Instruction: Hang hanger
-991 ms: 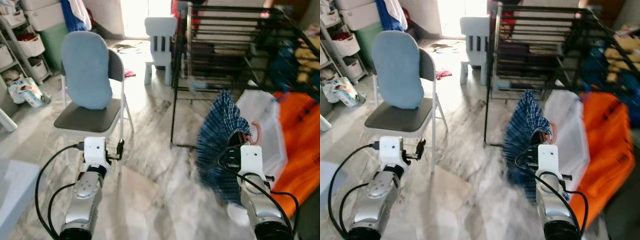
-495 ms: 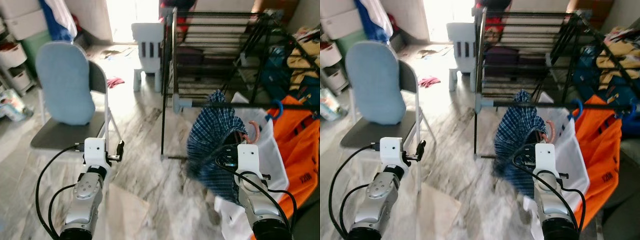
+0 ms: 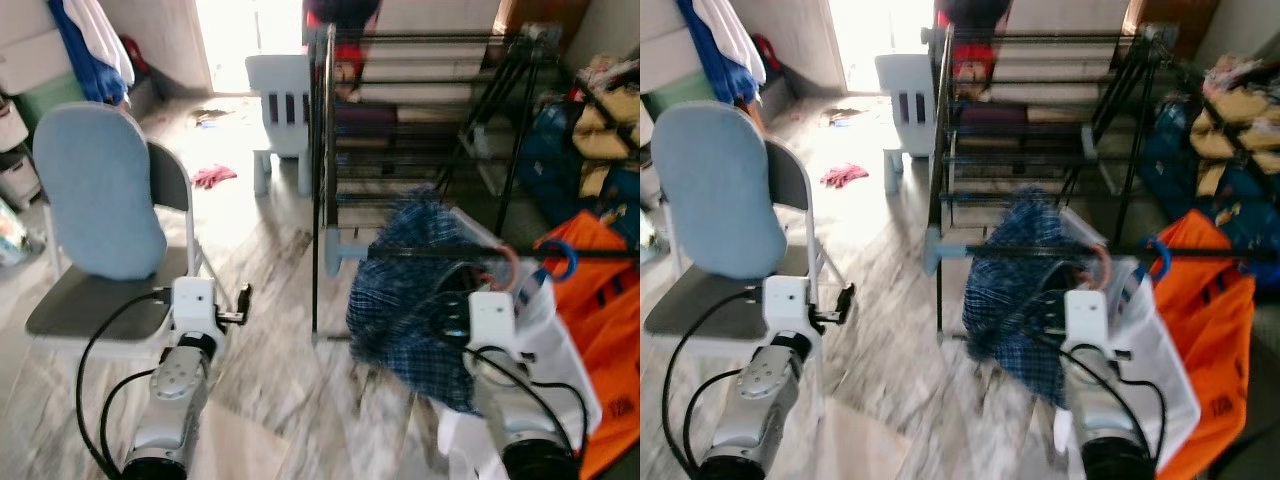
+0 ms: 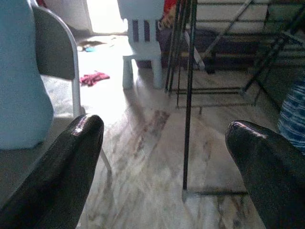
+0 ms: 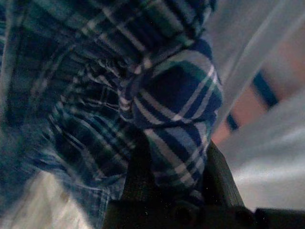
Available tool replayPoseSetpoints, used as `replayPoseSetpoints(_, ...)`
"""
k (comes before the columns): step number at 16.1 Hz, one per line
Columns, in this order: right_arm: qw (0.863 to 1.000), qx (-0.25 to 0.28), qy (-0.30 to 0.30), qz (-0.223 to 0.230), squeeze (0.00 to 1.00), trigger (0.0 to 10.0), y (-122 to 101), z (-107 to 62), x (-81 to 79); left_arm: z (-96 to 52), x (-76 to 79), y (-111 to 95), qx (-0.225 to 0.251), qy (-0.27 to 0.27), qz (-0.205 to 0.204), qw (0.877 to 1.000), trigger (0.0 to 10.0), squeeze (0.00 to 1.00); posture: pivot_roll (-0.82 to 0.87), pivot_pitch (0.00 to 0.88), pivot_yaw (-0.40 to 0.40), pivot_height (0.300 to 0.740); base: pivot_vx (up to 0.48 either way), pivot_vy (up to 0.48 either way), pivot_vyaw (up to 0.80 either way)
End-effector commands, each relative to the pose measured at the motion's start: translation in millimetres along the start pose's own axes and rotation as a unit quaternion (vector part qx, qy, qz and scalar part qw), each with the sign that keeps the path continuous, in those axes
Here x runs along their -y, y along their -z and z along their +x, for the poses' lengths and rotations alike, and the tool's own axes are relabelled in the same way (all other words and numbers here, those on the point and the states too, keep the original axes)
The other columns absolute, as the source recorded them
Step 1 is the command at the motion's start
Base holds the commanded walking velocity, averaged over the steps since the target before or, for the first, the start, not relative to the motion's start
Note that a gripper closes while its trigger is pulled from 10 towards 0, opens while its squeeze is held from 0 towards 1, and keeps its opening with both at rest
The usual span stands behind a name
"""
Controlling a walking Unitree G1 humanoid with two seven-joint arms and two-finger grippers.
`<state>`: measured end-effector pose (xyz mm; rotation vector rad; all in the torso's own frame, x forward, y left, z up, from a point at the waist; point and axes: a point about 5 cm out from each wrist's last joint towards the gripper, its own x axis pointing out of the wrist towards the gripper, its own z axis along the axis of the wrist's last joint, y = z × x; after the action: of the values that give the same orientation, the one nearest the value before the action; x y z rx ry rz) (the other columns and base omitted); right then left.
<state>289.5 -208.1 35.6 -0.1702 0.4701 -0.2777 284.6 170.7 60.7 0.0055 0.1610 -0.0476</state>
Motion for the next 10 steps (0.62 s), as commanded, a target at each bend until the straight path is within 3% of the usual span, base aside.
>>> replayPoseSetpoints(1, 1.0, 0.012, -0.022, 0.011, 0.0, 10.0, -9.1, -0.2, -12.8, -0.2, -9.9, 0.4, -0.011, -0.013, -0.006, 1.0, 10.0, 0.0, -0.06, 0.0, -0.005, 0.74, 0.266, 0.401, 0.0)
replayPoseSetpoints(10, 0.999, 0.007, -0.035, 0.008, 0.0, 10.0, -9.1, 0.3, -18.1, 0.8, -6.3, 3.0, -0.026, -0.004, -0.001, 1.0, 10.0, 0.0, -0.06, 0.0, -0.006, 0.74, 0.0, 0.476, 0.0)
